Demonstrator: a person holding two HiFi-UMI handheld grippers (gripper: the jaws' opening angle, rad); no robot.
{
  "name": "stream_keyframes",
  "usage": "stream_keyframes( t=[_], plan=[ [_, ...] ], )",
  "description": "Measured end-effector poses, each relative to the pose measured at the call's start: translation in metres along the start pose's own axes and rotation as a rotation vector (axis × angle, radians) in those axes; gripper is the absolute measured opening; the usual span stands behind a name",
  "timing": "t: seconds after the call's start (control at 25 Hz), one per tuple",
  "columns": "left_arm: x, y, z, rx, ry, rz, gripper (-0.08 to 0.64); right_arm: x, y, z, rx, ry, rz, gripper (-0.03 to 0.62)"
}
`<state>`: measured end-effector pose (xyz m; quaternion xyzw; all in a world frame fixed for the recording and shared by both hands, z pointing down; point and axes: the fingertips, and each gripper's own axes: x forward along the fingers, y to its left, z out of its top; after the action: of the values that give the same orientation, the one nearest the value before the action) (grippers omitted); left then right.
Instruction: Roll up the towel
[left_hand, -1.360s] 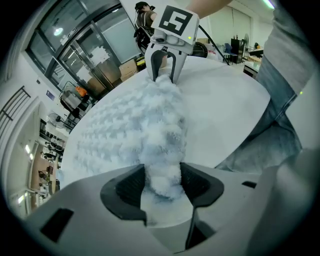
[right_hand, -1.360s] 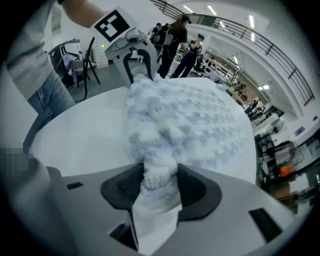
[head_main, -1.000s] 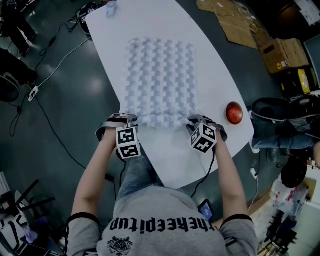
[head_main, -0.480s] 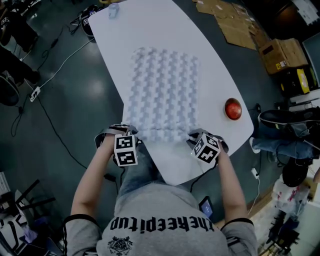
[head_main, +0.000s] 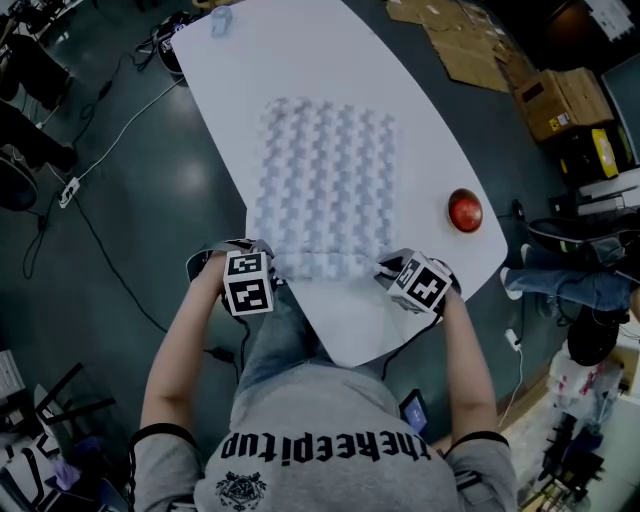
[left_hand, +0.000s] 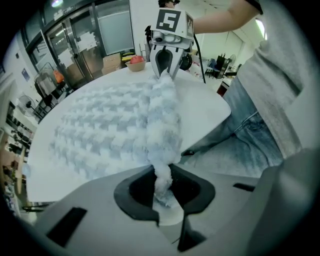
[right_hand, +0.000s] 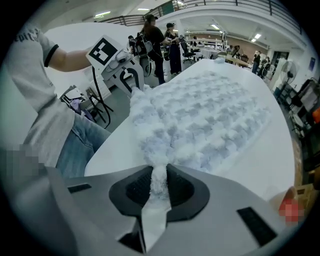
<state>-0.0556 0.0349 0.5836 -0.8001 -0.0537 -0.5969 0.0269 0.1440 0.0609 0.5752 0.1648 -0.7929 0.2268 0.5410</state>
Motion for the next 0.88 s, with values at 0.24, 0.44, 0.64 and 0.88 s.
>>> stream_keyframes(
  t=[0.24,0.44,0.64,0.88],
  plan=[
    [0.001,0.014,0.0,-0.05,-0.012,-0.131,0.072,-0.001,-0.014,0.005,0.045,0.003,0.069,0.066],
    [-0.002,0.036,0.002,-0.061,-0.013,-0.145,0.078,-0.01,-0.035,0.015,0.098,-0.046,0.054,0.084],
    [0.001,0.062,0.005,-0.06,-0.003,-0.116,0.084,-0.012,-0.06,0.021,0.121,-0.078,-0.007,0.095],
    [-0.001,0.091,0.009,0.002,0.031,-0.043,0.092,-0.015,-0.086,0.026,0.121,-0.105,-0.11,0.135]
  ],
)
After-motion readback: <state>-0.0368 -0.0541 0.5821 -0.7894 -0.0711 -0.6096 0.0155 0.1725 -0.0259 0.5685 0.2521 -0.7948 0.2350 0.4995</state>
